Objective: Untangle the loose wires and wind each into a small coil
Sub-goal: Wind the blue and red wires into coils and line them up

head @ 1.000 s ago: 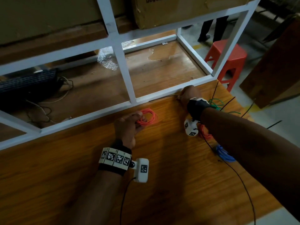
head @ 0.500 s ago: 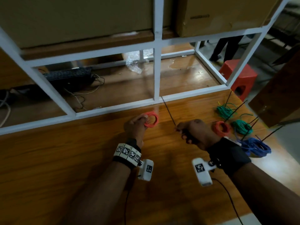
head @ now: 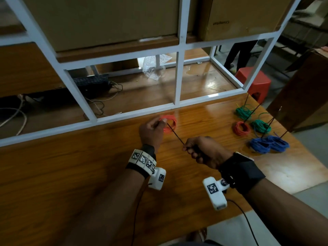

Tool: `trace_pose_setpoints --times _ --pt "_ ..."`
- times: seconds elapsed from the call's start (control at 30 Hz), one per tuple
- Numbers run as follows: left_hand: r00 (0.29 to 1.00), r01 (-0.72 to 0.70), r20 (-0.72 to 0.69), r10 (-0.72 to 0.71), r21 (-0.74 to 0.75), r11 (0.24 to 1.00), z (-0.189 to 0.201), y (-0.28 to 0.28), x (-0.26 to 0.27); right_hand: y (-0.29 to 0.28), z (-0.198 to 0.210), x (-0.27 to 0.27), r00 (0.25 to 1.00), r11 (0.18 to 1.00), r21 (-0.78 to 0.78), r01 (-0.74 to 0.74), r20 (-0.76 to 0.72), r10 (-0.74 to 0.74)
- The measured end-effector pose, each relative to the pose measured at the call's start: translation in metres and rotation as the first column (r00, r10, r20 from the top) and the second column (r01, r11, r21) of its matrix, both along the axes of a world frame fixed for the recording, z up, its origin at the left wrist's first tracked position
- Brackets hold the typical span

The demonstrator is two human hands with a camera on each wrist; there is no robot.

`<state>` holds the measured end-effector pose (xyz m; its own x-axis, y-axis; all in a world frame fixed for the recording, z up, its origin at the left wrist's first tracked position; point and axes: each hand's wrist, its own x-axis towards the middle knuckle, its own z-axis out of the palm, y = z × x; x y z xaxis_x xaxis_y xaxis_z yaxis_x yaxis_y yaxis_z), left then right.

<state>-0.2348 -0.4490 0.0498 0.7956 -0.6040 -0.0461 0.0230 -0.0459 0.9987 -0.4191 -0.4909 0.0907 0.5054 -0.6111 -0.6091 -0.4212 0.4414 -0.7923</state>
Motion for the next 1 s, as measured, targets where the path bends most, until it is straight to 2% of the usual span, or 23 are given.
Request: trace_pose_setpoints --times 0.07,0.13,0.37,0.57,0.7,0.83,1.0 --pt "0.995 0.077 0.058 -0.075 -0.017 0.997 0.002 0.009 -0.008 0.004 0.004 0.000 1.000 1.000 -0.014 0.007 0.011 -0.007" --pt "0.994 0.100 0.051 -0.098 -0.032 0.994 0.004 0.016 -0.015 0.006 0.007 -0.002 1.000 0.999 -0.032 0.024 0.017 -0.024" --pt "0.985 0.101 -0.135 -0.105 -0.039 0.994 0.012 0.024 -0.031 0.018 0.007 -0.008 0.996 0.995 -0.050 0.086 0.009 -0.086" --pt "0.968 0.134 -0.207 -0.140 -0.041 0.990 0.020 0.023 -0.036 0.020 0.008 -0.010 0.998 0.994 -0.081 0.067 0.016 -0.066" --pt "0.970 0.079 -0.227 -0.091 -0.060 0.995 0.023 0.022 -0.035 0.018 0.008 -0.014 0.997 0.993 -0.100 0.062 0.053 -0.057" --pt "0.977 -0.008 -0.213 -0.016 -0.111 0.994 0.027 0.019 -0.036 0.024 0.011 -0.020 0.987 0.976 -0.212 0.049 0.159 -0.015" --pt "0.976 0.001 -0.219 -0.023 -0.101 0.995 0.036 0.018 -0.036 0.035 0.017 -0.027 0.957 0.899 -0.430 0.087 0.287 0.045"
